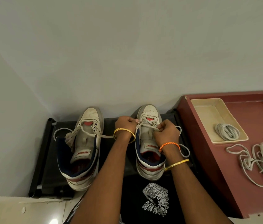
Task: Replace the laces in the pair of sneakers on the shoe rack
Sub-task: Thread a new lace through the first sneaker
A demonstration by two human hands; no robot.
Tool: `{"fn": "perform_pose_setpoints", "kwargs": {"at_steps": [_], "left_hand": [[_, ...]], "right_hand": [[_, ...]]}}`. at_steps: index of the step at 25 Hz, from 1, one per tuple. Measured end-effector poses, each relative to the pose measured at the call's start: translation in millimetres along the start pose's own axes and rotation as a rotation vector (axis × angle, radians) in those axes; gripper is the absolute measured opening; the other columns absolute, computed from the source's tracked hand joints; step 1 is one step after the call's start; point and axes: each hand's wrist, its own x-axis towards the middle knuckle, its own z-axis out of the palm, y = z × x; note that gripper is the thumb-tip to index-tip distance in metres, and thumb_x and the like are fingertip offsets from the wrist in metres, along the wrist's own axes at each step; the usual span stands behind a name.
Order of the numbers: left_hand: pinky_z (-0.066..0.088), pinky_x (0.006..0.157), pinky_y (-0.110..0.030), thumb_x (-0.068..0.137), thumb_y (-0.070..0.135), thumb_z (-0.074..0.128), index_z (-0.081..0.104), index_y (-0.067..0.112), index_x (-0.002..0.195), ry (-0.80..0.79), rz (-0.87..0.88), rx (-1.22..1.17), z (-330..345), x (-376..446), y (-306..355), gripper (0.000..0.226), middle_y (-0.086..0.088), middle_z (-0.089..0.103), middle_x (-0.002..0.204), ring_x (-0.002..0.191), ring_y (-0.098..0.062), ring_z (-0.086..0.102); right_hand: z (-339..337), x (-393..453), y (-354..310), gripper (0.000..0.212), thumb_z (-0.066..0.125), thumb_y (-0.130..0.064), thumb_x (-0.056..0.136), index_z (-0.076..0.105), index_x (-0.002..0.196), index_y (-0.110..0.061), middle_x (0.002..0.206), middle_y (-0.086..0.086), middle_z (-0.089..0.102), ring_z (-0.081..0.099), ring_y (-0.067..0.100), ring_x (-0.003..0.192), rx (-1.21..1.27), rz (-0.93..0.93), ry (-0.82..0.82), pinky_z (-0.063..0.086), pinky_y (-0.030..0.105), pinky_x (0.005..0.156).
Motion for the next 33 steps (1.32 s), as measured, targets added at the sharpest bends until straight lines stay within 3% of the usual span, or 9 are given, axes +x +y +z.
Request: {"fn": "perform_pose_setpoints", "kwargs": {"at_steps": [6,10,12,15,17,20,23,26,33], "left_hand": [[0.032,0.065,-0.009,0.09,0.012,0.059,0.068,-0.001,0.093,0.515,0.18,-0.178,-57.1,-6.5,19.4,0.015,-0.012,0.066,0.094,0.081,-0.015,0.053],[0.029,0.071,-0.005,0.089,0.012,0.056,0.067,-0.002,0.094,0.979,0.29,-0.203,-122.7,-6.0,27.4,0.018,-0.012,0.063,0.093,0.091,-0.026,0.057],[0.029,0.074,-0.01,0.092,0.015,0.053,0.065,-0.001,0.101,1.101,0.24,-0.167,-140.3,-8.8,27.0,0.022,-0.009,0.059,0.097,0.094,-0.024,0.053],[0.034,0.088,-0.032,0.094,0.019,0.05,0.057,0.009,0.114,1.006,0.092,0.108,-126.1,-11.7,23.3,0.024,-0.013,0.053,0.122,0.117,-0.03,0.043],[0.034,0.092,-0.045,0.09,0.023,0.056,0.05,0.018,0.125,0.756,0.199,0.359,-97.9,-12.4,22.8,0.035,-0.01,0.045,0.132,0.125,-0.031,0.036],[0.026,0.095,-0.041,0.09,0.023,0.056,0.06,0.031,0.12,0.202,0.469,0.651,-45.2,-8.7,14.0,0.031,0.002,0.056,0.126,0.125,-0.022,0.037],[0.022,0.092,-0.036,0.096,0.022,0.048,0.068,0.031,0.112,-0.124,0.414,0.585,-10.1,-9.2,0.4,0.027,0.004,0.065,0.116,0.117,-0.021,0.048],[0.022,0.085,-0.035,0.095,0.026,0.05,0.07,0.028,0.109,-0.065,0.479,0.611,-7.9,-0.9,-4.6,0.024,0.004,0.064,0.112,0.113,-0.022,0.045],[0.026,0.089,-0.036,0.091,0.025,0.058,0.069,0.019,0.098,-0.04,0.455,0.558,-2.2,8.1,-13.3,0.015,-0.003,0.051,0.114,0.114,-0.023,0.039]], "right_hand": [[-1.3,0.3,2.9,0.013,0.059,0.006,0.074,0.055,0.074,-0.007,0.083,0.018,0.062,0.058,0.029,0.079,0.003,-0.053,0.074,0.049,0.033,0.067],[-2.8,0.6,4.1,0.012,0.059,0.006,0.074,0.055,0.076,-0.006,0.085,0.017,0.062,0.058,0.029,0.081,0.011,-0.026,0.089,0.045,0.028,0.067],[-5.8,1.8,4.6,0.009,0.059,0.005,0.074,0.058,0.077,-0.003,0.081,0.015,0.062,0.057,0.025,0.078,0.034,-0.006,0.078,0.041,0.025,0.065],[-9.3,2.6,3.3,0.006,0.06,0.004,0.076,0.06,0.08,-0.001,0.078,0.01,0.06,0.054,0.02,0.073,0.059,0.013,0.016,0.039,0.021,0.061],[-9.5,2.4,3.2,0.007,0.062,0.004,0.077,0.062,0.079,-0.003,0.076,0.007,0.059,0.052,0.014,0.066,0.054,-0.013,-0.014,0.037,0.011,0.052],[-8.6,3.4,4.4,0.01,0.063,0.005,0.075,0.063,0.075,-0.005,0.07,0.003,0.058,0.048,0.005,0.057,0.047,-0.044,-0.02,0.036,0.001,0.047],[-10.3,6.0,6.8,0.013,0.064,0.005,0.072,0.063,0.071,-0.009,0.061,-0.004,0.055,0.048,0.005,0.056,0.056,-0.037,-0.017,0.035,0.004,0.05],[-11.7,7.7,7.7,0.015,0.065,0.005,0.072,0.063,0.071,-0.009,0.062,-0.003,0.056,0.049,0.005,0.057,0.061,-0.044,-0.036,0.035,0.003,0.05],[-9.3,6.8,7.4,0.015,0.063,0.006,0.073,0.061,0.072,-0.009,0.069,0.002,0.06,0.052,0.01,0.061,0.07,-0.052,-0.015,0.036,0.004,0.05]]}}
